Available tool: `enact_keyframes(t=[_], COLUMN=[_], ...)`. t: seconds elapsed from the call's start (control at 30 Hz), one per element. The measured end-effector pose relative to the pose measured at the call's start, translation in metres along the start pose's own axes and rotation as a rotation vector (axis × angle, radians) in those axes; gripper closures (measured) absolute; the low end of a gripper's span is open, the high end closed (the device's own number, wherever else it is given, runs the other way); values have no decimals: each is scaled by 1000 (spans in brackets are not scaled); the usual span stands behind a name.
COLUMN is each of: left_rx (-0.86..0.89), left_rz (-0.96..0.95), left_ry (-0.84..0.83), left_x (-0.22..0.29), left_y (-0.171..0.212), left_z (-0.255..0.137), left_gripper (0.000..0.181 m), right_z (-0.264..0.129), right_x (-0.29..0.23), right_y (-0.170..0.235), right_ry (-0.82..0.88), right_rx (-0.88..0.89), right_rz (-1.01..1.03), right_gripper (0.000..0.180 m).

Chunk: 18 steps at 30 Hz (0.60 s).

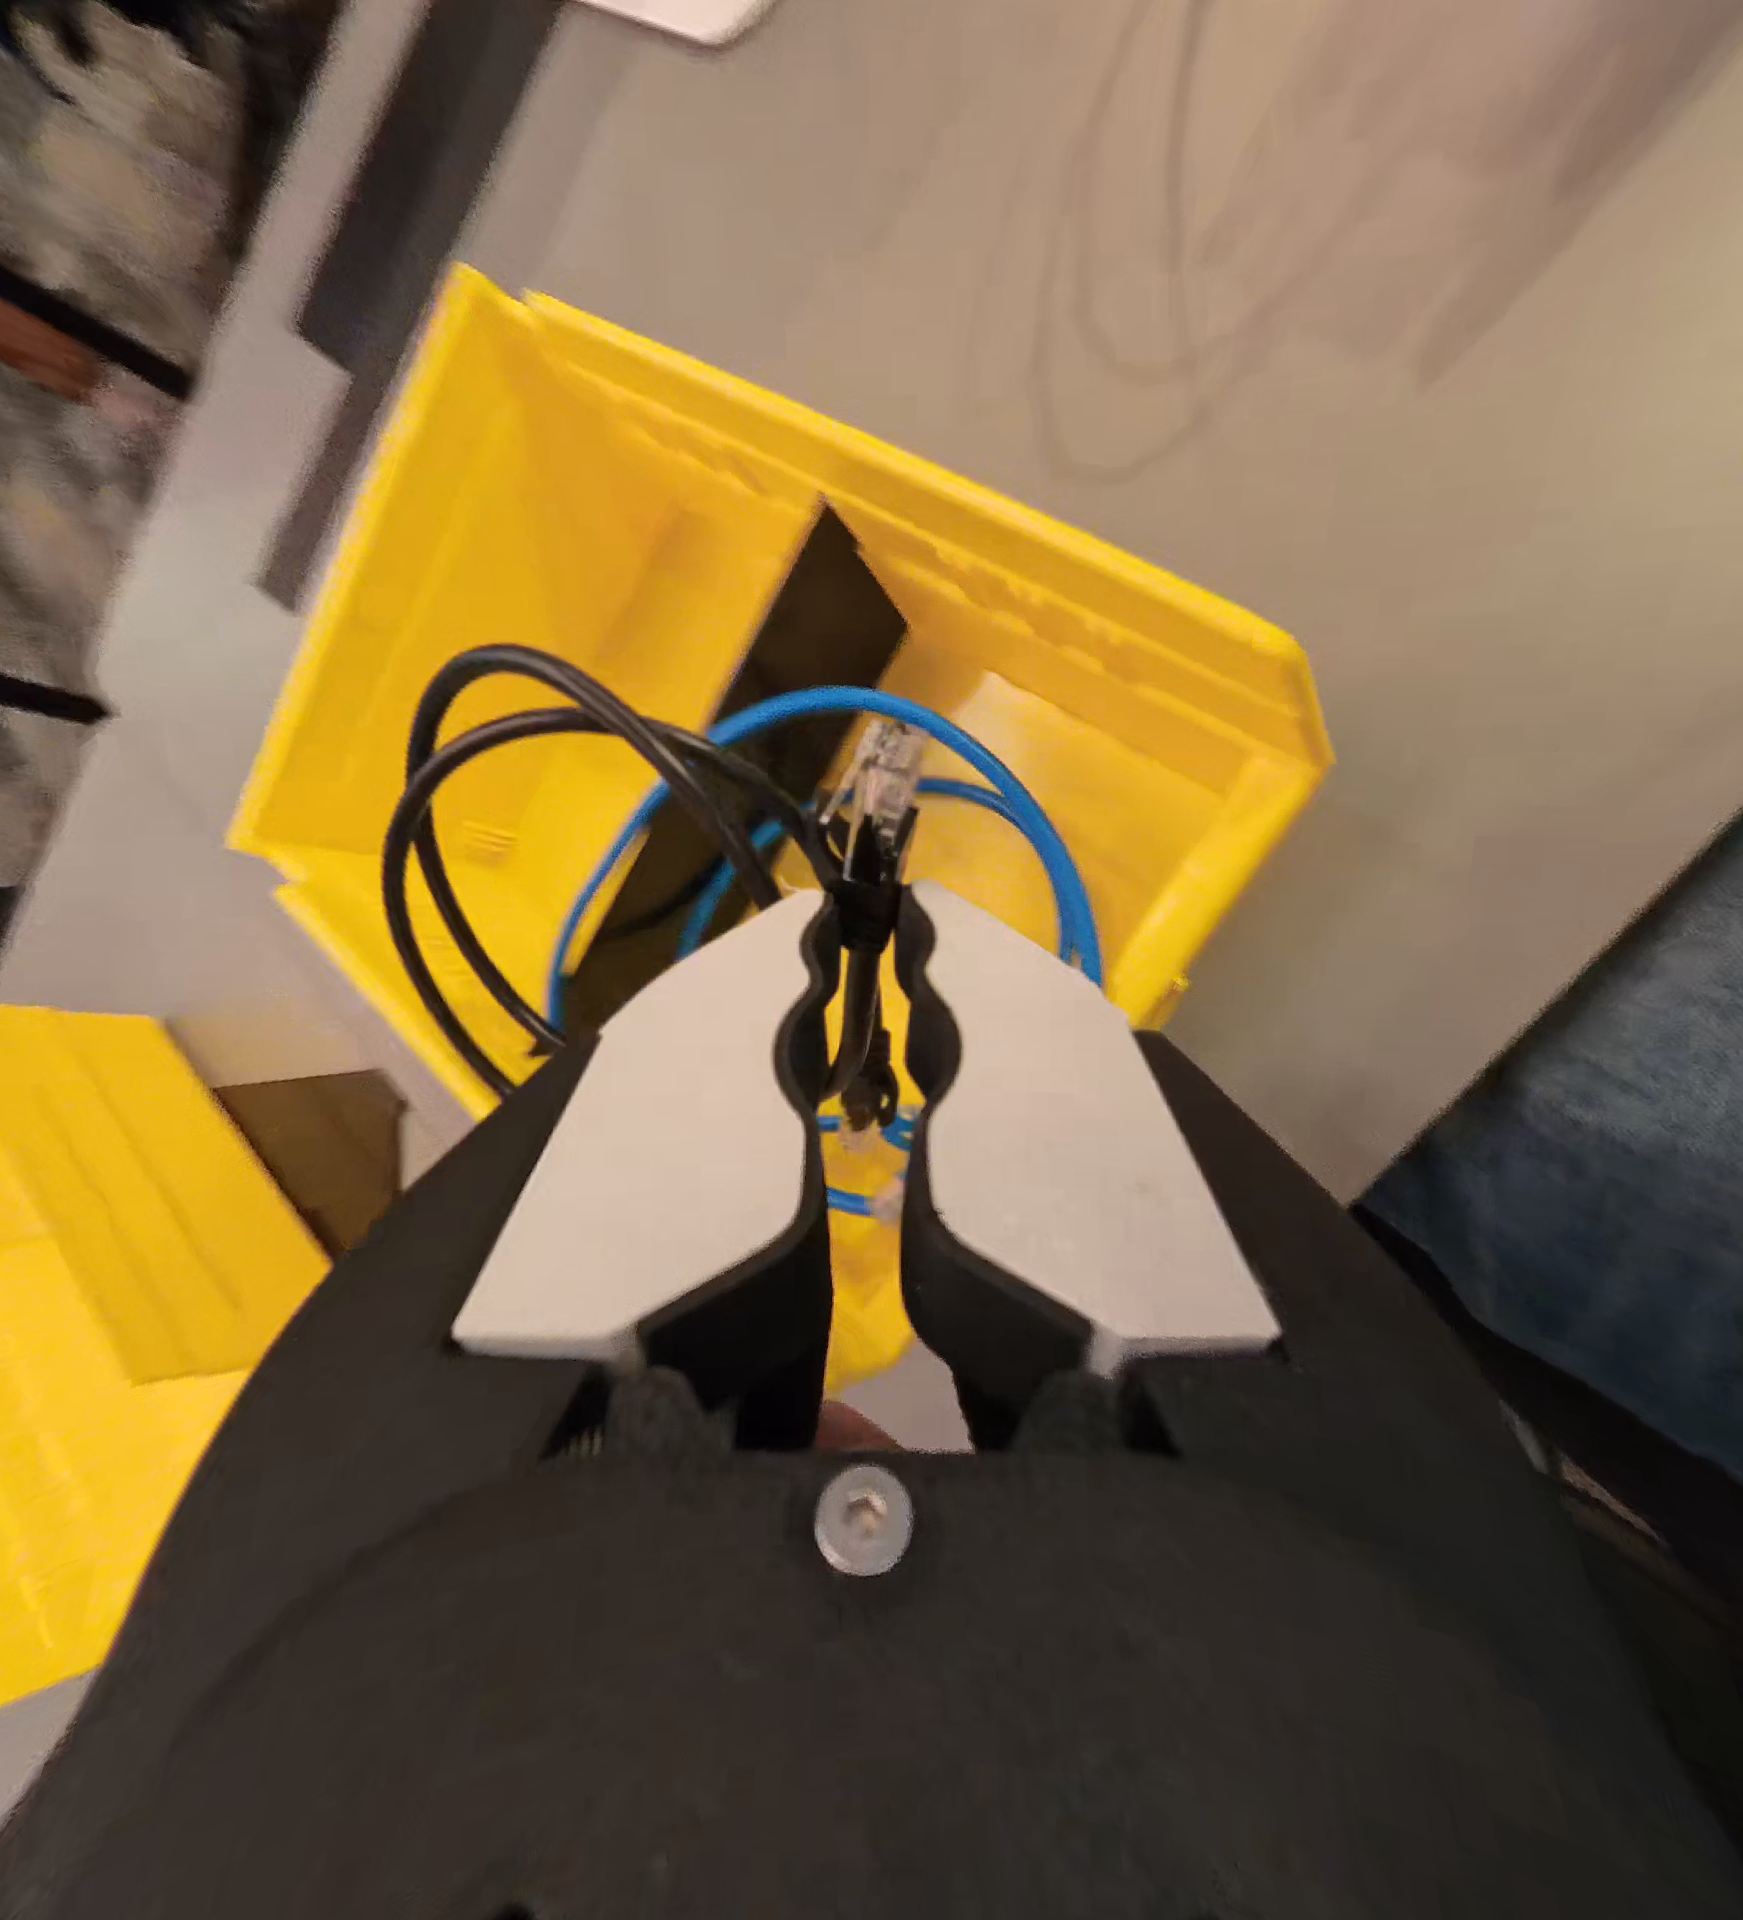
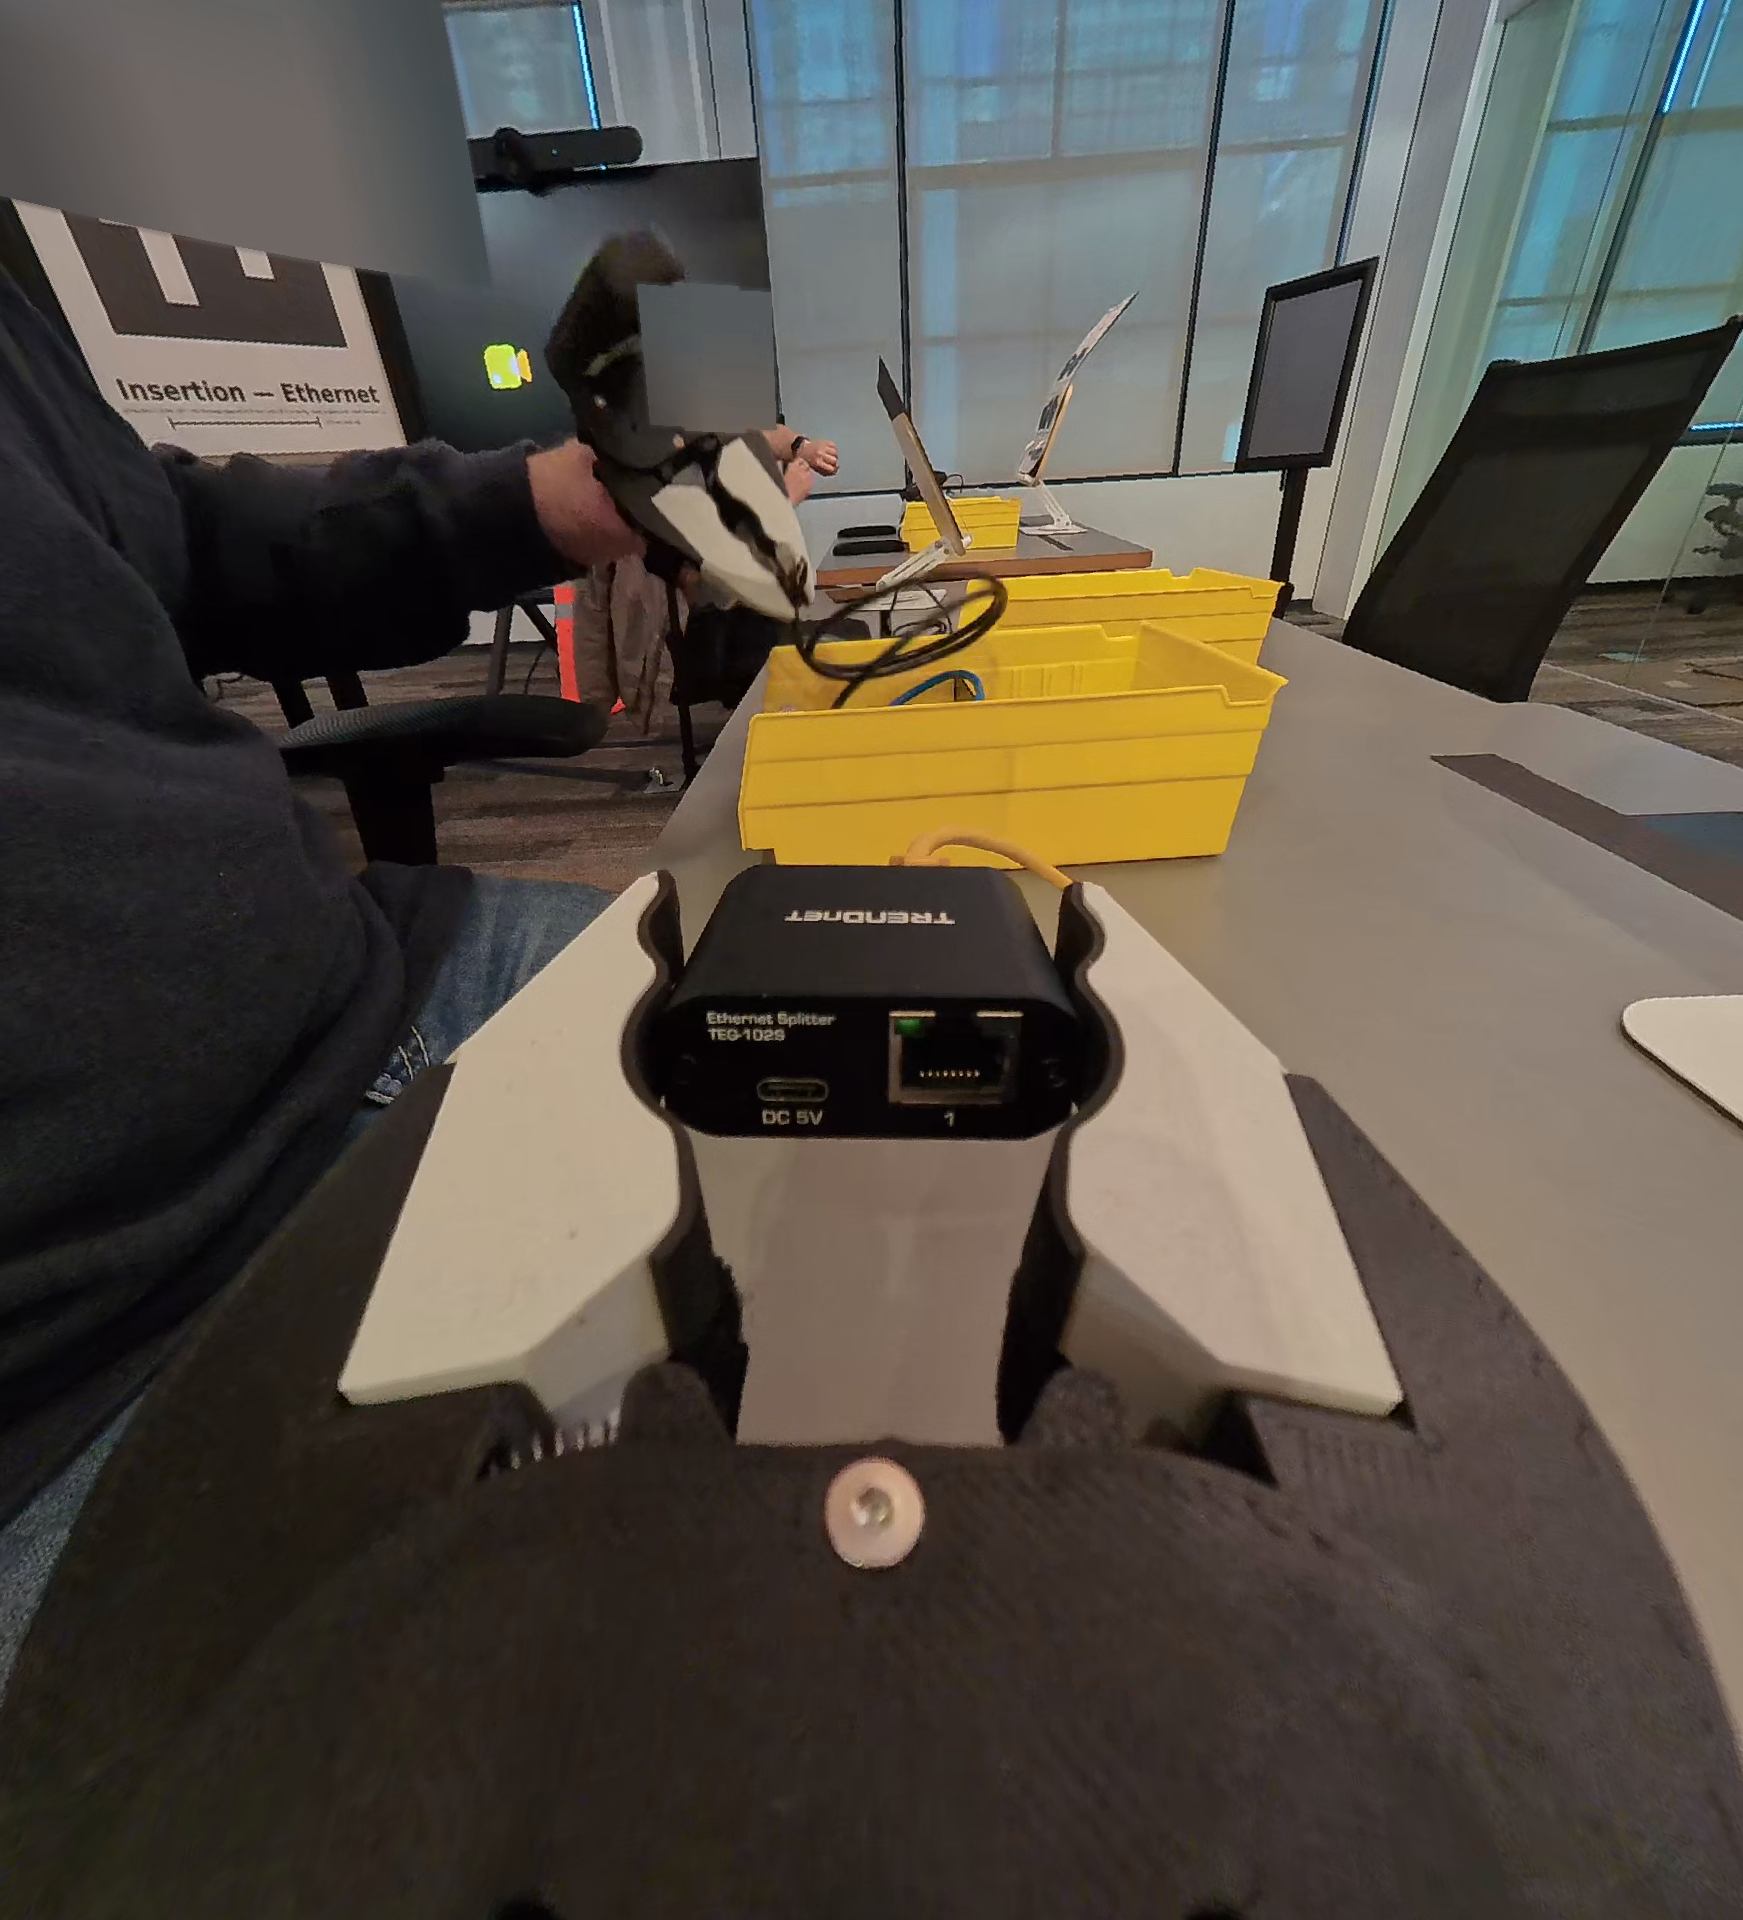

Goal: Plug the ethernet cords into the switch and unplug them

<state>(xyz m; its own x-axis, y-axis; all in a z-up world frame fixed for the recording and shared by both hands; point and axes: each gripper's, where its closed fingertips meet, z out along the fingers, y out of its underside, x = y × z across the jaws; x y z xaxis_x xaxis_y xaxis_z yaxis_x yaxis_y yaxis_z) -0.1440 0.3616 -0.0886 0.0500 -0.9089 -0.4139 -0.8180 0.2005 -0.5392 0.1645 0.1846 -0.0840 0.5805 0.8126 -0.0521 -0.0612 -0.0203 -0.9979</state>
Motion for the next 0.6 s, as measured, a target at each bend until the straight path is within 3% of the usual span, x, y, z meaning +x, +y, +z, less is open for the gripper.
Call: enact_keyframes(t=[0.2, 0.33, 0.47, 0.6], left_rx=[70, 111, 173, 127], left_rz=[-9, 44, 103, 187], left_ry=[-231, -345, -321, -223], left_x=[-35, -41, -8, 50], left_y=[-59, -120, -186, -218], left_z=[-31, -39, -11, 55], left_gripper=[172, 172, 172, 172], right_z=[-2, -5, -9, -18], right_x=[1, 2, 5, 11], right_y=[-3, -7, -10, -14], right_ry=[11, 23, 44, 80], right_rx=[14, 25, 40, 55], right_rz=[-3, -9, -17, -20], right_gripper=[107, 107, 108, 108])
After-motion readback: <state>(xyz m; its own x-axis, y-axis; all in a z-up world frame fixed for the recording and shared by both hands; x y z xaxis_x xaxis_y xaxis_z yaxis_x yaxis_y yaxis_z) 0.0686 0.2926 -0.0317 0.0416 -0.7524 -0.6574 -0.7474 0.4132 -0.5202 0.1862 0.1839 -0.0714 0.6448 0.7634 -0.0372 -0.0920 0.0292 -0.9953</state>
